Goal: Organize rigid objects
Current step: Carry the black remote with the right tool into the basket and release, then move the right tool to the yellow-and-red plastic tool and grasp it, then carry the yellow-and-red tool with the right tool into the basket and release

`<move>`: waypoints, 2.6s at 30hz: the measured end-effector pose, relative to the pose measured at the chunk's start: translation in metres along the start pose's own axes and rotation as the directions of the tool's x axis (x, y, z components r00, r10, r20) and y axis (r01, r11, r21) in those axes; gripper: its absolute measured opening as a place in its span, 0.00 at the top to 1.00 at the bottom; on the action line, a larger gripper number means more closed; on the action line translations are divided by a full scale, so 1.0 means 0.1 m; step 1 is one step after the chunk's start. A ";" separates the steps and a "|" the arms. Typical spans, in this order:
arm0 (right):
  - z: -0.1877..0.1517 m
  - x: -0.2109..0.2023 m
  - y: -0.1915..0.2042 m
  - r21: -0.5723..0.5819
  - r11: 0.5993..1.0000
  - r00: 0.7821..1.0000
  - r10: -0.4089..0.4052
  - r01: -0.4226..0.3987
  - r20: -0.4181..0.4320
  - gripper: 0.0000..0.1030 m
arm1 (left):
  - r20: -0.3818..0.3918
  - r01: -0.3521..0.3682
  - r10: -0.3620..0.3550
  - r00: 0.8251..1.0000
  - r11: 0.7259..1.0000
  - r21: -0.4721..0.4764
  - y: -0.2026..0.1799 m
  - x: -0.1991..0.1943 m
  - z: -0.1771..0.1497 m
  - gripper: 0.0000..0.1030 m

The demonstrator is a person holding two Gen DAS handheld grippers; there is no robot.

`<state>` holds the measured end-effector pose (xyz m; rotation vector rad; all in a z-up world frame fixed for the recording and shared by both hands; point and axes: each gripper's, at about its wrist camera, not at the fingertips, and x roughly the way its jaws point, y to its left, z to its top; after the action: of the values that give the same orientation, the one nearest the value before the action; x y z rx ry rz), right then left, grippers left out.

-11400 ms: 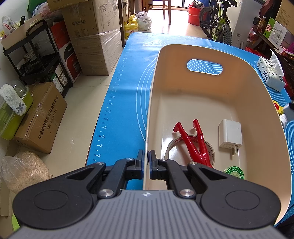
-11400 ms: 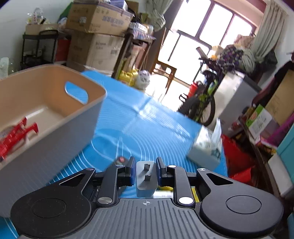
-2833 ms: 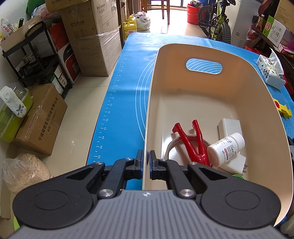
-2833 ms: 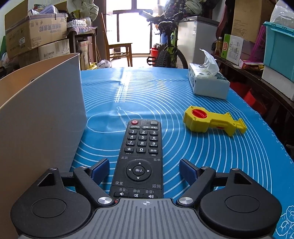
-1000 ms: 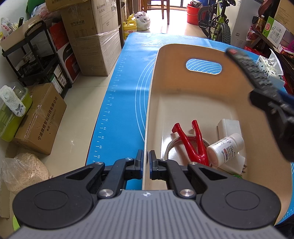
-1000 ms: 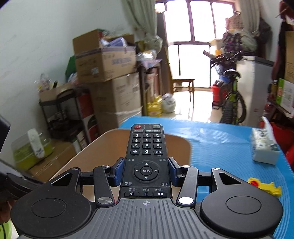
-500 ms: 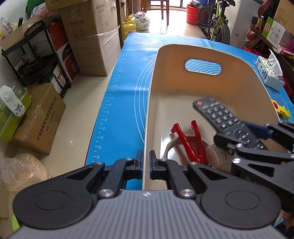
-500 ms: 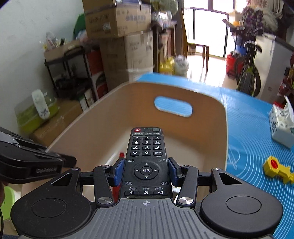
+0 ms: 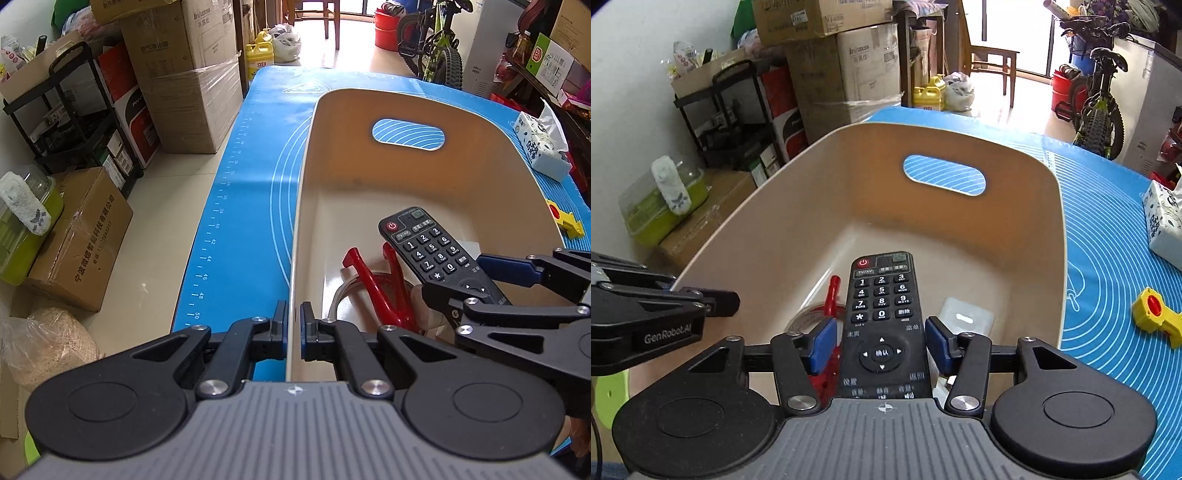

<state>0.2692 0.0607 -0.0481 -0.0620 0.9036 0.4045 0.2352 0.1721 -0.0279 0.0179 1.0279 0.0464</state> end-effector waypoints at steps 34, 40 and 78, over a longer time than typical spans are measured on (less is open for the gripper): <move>-0.26 -0.40 -1.85 -0.001 0.948 0.942 -0.318 0.320 0.105 0.19 | -0.004 -0.014 0.014 1.000 1.000 0.005 0.01 0.00 -0.01 0.93; -0.19 -0.09 -2.16 -0.109 0.945 0.950 -0.304 0.310 0.066 0.19 | -0.009 -0.013 0.013 1.000 1.000 0.003 0.03 0.00 0.00 0.93; -0.27 -0.39 -2.06 -0.182 0.938 0.950 -0.271 0.297 0.152 0.48 | -0.020 -0.053 0.053 0.998 0.999 0.008 -0.03 0.00 0.02 0.91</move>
<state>0.3038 -0.1476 -0.0588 -0.3482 0.7142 0.2250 0.2369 0.1687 -0.0275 0.0519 1.0479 0.0913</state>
